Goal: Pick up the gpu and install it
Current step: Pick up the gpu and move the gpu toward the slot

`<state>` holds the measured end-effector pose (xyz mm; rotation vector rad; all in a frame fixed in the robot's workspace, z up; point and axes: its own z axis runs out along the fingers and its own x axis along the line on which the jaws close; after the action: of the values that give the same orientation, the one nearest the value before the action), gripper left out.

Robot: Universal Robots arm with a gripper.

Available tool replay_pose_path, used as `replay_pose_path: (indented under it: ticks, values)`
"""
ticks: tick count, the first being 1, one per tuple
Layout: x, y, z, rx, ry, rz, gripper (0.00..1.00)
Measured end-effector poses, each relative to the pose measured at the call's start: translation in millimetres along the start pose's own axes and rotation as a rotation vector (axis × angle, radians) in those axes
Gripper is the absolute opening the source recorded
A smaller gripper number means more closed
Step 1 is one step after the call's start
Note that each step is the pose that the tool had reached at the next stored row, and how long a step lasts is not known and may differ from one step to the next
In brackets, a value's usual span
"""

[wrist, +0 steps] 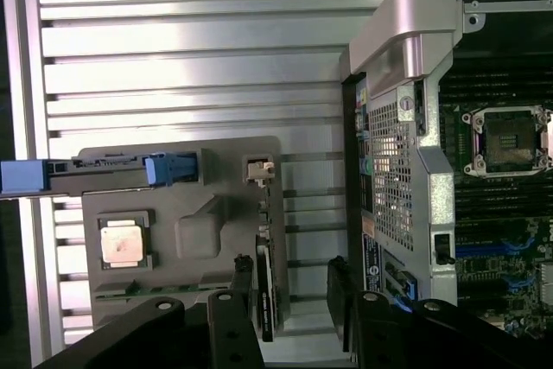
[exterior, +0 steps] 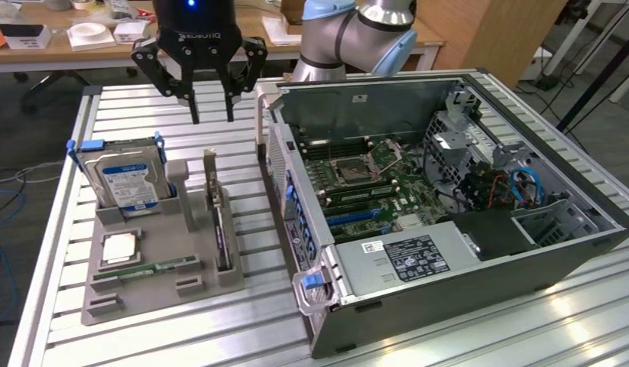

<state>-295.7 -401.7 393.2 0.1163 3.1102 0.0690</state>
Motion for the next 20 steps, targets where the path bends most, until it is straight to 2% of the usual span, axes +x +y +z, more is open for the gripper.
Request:
replay_pose_path:
  ticks: [5, 12, 20]
  values:
    - [0.1, -0.3, -0.1, 0.0000, -0.0005, 0.000, 0.47]
    - [-0.4, -5.3, -0.2, -0.0001, -0.0014, 0.000, 0.47]
    - [-0.4, -5.4, -0.3, -0.0001, -0.0029, 0.000, 0.47]
